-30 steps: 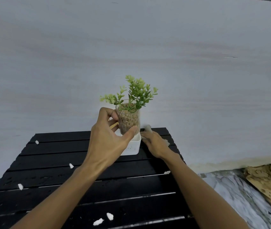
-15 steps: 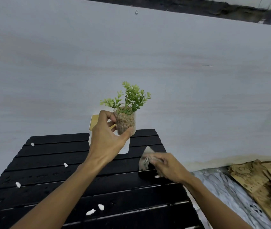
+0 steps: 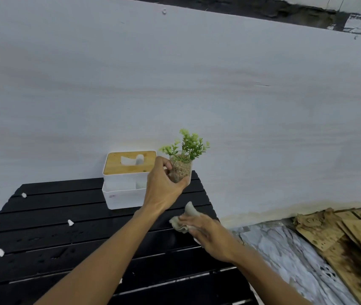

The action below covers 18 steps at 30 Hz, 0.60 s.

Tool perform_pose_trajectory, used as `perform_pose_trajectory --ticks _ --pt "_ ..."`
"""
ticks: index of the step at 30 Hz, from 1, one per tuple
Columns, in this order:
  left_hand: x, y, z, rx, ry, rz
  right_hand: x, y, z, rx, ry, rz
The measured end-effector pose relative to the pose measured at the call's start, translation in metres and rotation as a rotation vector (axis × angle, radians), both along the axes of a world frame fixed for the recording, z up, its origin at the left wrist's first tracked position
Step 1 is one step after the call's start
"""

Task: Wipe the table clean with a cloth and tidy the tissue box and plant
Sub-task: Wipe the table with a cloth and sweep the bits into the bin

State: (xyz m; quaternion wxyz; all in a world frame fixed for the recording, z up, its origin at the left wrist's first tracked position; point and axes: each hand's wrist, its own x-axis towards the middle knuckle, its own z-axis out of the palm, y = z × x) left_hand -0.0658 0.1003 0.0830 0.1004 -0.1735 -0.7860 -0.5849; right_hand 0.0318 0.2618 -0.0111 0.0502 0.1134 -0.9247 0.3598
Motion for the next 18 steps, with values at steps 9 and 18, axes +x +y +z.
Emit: perform_pose_trajectory --ticks 9,18 --pt "-0.031 0.039 -0.053 -0.069 -0.077 0.067 0.018 0.003 0.008 -0.010 -0.073 0.073" --pt "-0.044 0.052 -0.076 -0.090 -0.084 0.086 0.016 0.003 0.006 -0.037 -0.070 0.078"
